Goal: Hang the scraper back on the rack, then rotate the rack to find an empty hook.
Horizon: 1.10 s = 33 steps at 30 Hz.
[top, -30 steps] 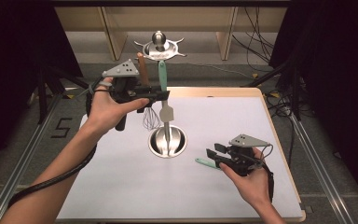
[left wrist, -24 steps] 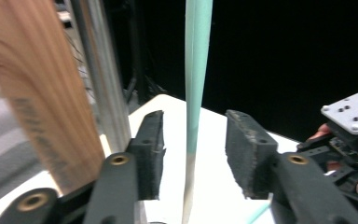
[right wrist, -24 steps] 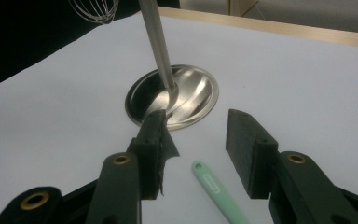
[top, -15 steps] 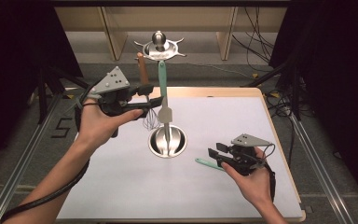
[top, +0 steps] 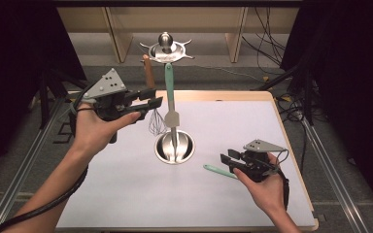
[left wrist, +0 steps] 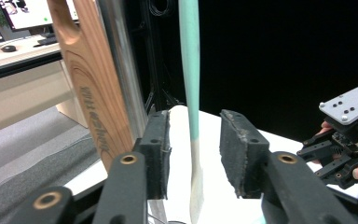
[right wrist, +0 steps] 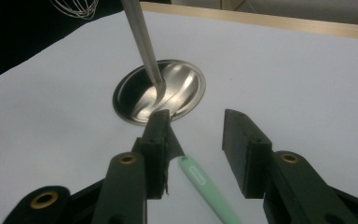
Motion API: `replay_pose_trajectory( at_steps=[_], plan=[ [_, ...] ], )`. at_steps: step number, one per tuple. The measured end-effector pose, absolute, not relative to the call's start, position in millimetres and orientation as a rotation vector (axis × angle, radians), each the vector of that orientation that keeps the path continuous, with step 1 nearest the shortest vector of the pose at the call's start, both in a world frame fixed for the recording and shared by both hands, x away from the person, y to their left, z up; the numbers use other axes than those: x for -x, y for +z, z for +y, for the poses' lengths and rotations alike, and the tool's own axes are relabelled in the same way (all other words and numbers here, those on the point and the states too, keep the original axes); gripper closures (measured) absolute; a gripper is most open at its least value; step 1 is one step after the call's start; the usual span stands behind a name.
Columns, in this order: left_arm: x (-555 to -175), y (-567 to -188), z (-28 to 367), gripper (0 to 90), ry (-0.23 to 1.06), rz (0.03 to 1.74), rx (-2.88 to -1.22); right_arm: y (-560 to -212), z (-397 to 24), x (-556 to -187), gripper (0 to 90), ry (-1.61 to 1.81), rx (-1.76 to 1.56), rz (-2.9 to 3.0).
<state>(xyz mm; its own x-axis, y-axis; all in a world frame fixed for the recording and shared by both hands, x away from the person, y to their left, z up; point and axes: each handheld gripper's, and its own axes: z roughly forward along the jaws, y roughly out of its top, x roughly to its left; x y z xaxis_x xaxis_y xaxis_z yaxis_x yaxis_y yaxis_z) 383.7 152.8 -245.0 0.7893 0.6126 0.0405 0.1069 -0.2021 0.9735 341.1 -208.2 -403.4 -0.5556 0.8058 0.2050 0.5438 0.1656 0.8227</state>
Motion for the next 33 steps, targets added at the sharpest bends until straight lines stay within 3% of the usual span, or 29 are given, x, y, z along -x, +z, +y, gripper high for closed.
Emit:
replay_pose_trajectory(
  at_steps=[13, 24, 33],
  plan=[
    [-389.8, -236.4, 160.4, 87.5, 0.473, 0.614, -1.659, -405.6, -210.1, -343.7, 72.9, 1.299, -1.295, 2.172],
    [-395.0, -227.6, 156.6, 88.9, 0.477, 0.616, -1.581, -407.3, -219.4, -346.4, 82.3, 1.173, -1.267, 2.206],
    [-394.9, -213.4, 157.5, 89.0, 0.51, 0.61, -1.542, -408.1, -216.8, -346.7, 81.0, 1.172, -1.279, 2.209]
  ],
)
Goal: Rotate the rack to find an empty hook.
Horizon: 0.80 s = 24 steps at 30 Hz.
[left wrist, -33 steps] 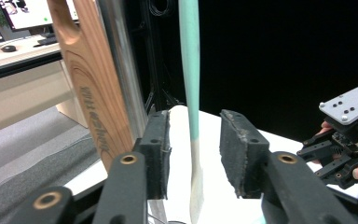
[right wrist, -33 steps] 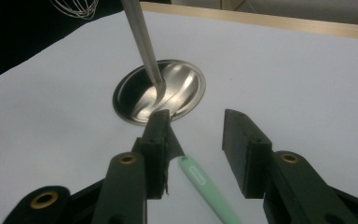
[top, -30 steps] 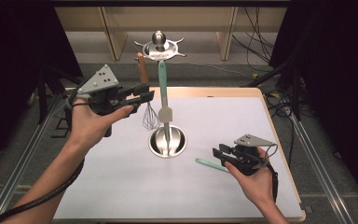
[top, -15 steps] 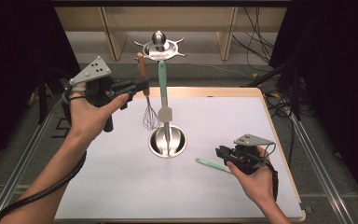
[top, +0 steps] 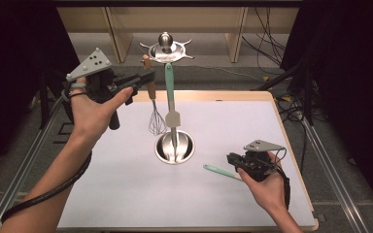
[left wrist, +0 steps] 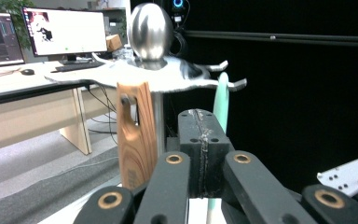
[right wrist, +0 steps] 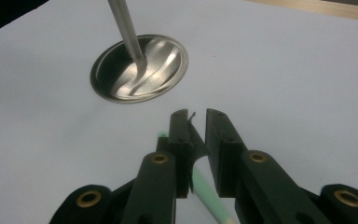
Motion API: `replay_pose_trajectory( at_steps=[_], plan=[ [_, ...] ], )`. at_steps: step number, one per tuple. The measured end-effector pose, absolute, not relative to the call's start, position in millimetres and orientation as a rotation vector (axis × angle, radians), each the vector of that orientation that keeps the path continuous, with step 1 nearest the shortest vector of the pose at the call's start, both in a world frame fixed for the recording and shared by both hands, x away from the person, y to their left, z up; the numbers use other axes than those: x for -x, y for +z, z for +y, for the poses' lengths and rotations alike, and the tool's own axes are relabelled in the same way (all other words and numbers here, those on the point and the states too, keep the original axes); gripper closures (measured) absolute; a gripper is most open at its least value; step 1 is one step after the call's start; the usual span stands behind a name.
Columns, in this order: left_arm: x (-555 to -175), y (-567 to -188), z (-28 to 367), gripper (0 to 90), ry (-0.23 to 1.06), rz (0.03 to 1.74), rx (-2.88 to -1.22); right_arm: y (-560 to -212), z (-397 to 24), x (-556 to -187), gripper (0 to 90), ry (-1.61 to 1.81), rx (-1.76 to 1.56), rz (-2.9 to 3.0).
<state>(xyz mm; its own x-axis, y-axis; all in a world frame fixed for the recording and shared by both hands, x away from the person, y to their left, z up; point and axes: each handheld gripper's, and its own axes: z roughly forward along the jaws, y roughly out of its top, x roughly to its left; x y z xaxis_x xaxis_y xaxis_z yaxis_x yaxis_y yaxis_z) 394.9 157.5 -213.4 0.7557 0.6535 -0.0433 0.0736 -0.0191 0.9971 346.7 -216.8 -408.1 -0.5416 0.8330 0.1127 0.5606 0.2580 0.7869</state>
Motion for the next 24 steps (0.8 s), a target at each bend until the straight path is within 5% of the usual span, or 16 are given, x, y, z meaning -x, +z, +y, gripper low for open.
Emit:
replay_pose_trajectory(
  at_steps=[24],
  plan=[
    [-404.1, -205.5, 167.8, 89.3, 0.605, 0.676, -1.489, -409.1, -214.0, -347.9, 78.5, 1.222, -1.289, 2.216]
  ],
)
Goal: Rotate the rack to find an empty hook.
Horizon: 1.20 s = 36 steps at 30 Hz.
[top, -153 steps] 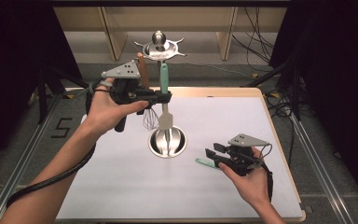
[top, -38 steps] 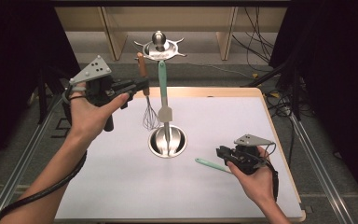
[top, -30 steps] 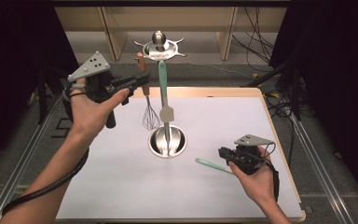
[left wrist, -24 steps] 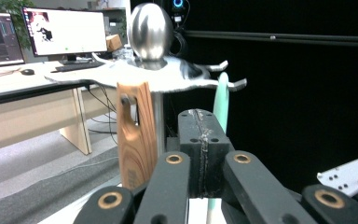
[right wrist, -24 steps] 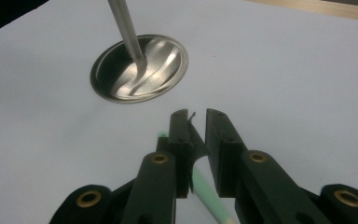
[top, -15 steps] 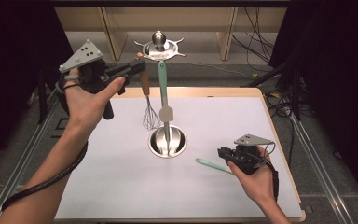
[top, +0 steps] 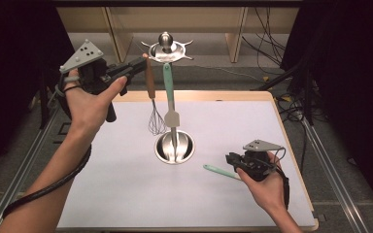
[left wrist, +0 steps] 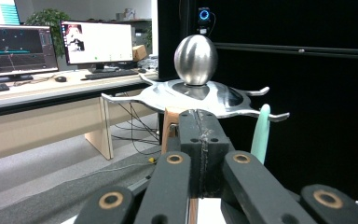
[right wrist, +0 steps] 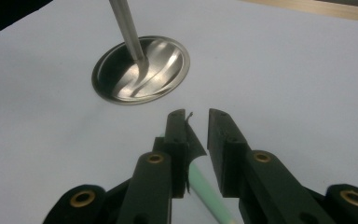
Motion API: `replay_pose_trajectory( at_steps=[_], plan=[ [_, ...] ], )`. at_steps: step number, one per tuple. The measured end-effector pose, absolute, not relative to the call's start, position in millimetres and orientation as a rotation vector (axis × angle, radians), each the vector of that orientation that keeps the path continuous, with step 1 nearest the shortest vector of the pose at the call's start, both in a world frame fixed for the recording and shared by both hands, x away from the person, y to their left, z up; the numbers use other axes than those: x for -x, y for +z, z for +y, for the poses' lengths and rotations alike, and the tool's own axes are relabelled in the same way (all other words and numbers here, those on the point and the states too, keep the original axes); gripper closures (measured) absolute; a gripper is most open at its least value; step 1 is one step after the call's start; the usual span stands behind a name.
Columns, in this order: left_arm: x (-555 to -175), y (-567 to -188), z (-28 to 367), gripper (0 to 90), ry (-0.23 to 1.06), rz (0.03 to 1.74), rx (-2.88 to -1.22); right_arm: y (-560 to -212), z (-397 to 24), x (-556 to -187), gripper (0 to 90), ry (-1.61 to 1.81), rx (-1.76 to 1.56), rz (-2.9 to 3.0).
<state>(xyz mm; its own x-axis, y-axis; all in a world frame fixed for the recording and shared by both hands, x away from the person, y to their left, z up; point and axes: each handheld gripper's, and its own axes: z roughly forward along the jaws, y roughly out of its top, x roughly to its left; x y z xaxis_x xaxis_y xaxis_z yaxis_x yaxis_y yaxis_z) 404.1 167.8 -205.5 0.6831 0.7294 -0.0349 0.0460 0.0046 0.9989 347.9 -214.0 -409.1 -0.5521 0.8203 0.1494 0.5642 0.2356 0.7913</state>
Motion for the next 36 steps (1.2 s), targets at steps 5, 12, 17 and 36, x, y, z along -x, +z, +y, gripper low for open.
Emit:
replay_pose_trajectory(
  at_steps=[5, 12, 17, 36],
  plan=[
    [-410.1, -206.7, 171.4, 89.3, 0.626, 0.701, -1.476, -407.5, -214.9, -347.0, 78.4, 1.189, -1.273, 2.214],
    [-417.9, -208.8, 175.0, 89.3, 0.639, 0.724, -1.474, -407.6, -214.1, -347.0, 78.2, 1.207, -1.29, 2.207],
    [-420.7, -209.0, 174.7, 89.3, 0.641, 0.745, -1.478, -408.1, -213.9, -347.3, 78.0, 1.208, -1.295, 2.193],
    [-431.8, -207.7, 174.1, 89.3, 0.662, 0.759, -1.487, -404.9, -216.5, -347.5, 77.7, 1.18, -1.265, 2.2]
  ],
)
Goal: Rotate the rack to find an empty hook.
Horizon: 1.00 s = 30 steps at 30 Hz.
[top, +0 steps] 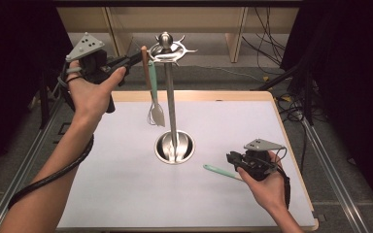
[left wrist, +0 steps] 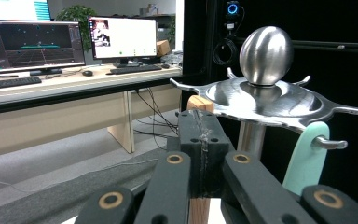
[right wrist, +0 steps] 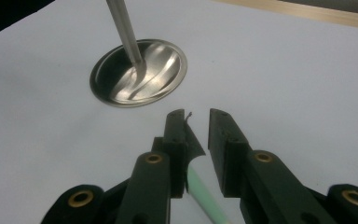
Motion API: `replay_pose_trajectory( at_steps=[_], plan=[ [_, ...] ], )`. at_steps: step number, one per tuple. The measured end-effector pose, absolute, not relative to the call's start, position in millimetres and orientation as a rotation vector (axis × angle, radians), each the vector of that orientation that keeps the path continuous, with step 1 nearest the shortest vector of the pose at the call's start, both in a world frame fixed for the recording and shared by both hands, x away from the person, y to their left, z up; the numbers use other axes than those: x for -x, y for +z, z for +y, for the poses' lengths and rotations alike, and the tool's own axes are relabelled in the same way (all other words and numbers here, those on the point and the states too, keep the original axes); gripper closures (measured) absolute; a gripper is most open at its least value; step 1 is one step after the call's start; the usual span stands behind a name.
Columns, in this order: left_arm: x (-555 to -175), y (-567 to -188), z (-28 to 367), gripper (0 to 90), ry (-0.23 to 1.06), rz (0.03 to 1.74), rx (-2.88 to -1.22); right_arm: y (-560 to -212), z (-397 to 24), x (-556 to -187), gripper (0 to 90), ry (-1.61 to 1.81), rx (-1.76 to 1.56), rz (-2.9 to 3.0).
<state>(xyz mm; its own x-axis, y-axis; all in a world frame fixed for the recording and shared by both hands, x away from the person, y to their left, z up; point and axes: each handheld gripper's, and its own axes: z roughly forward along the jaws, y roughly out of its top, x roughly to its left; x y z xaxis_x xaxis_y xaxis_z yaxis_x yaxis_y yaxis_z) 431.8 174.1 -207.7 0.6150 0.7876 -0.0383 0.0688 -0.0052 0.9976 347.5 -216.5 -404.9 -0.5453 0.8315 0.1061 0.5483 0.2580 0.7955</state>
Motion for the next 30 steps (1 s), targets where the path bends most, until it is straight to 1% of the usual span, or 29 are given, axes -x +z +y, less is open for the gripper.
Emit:
replay_pose_trajectory(
  at_steps=[30],
  plan=[
    [-447.8, -205.5, 170.8, 89.3, 0.684, 0.758, -1.519, -404.2, -217.0, -349.4, 77.7, 1.212, -1.266, 2.193]
  ],
)
